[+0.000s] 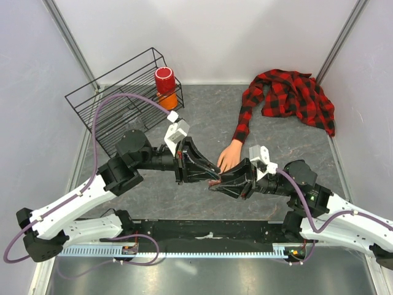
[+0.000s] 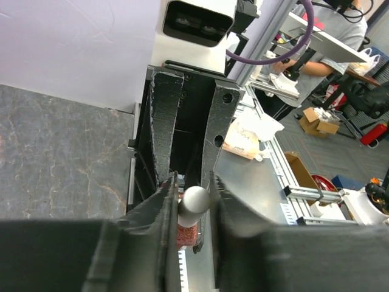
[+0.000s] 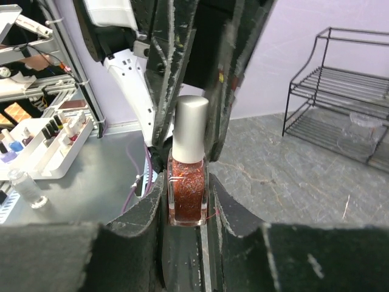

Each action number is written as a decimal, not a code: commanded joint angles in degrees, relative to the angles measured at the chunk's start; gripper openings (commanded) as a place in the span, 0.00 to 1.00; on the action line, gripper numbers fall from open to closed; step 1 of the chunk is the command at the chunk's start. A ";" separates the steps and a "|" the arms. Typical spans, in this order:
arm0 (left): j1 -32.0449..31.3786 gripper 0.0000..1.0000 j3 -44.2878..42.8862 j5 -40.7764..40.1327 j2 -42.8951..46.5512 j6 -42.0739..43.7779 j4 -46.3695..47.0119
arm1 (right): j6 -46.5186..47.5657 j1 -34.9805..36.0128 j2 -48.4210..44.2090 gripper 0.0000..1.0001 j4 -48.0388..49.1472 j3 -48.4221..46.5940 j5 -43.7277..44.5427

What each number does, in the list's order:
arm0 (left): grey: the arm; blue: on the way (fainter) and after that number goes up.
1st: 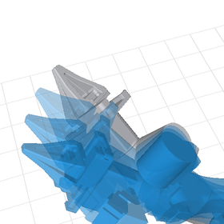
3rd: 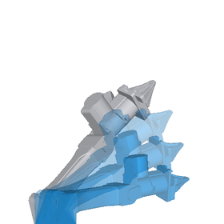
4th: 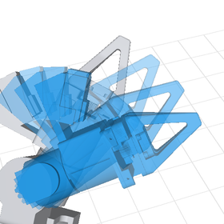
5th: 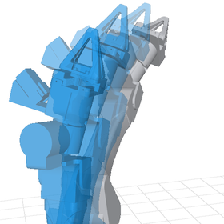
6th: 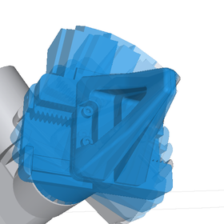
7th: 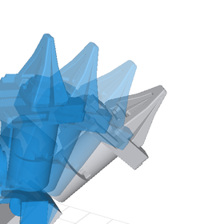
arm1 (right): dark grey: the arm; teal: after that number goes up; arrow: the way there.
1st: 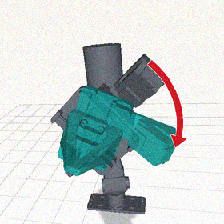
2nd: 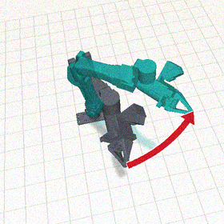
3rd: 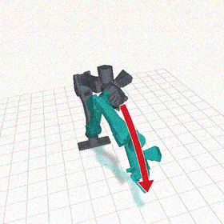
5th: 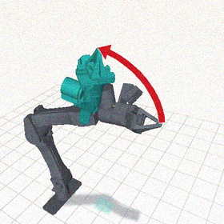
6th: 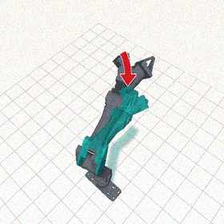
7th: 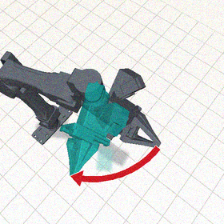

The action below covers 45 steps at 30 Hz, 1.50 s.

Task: Paint the nails

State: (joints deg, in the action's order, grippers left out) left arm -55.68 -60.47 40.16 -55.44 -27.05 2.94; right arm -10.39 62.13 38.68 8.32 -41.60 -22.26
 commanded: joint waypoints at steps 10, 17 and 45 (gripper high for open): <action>-9.00 0.02 -13.97 -59.54 -9.32 4.03 -19.71 | 11.69 5.18 13.78 0.00 -2.44 -8.84 51.29; -9.80 0.16 -16.70 -60.85 -13.48 2.26 -18.95 | 15.67 7.22 17.76 0.00 3.99 -7.62 57.09; 6.81 0.47 2.72 6.51 -1.78 -10.13 16.92 | -0.86 -3.94 -0.36 0.00 1.88 -1.72 1.08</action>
State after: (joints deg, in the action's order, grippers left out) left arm -49.19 -56.47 40.84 -57.06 -34.63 14.09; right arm -9.87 58.59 37.82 7.64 -41.60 -18.90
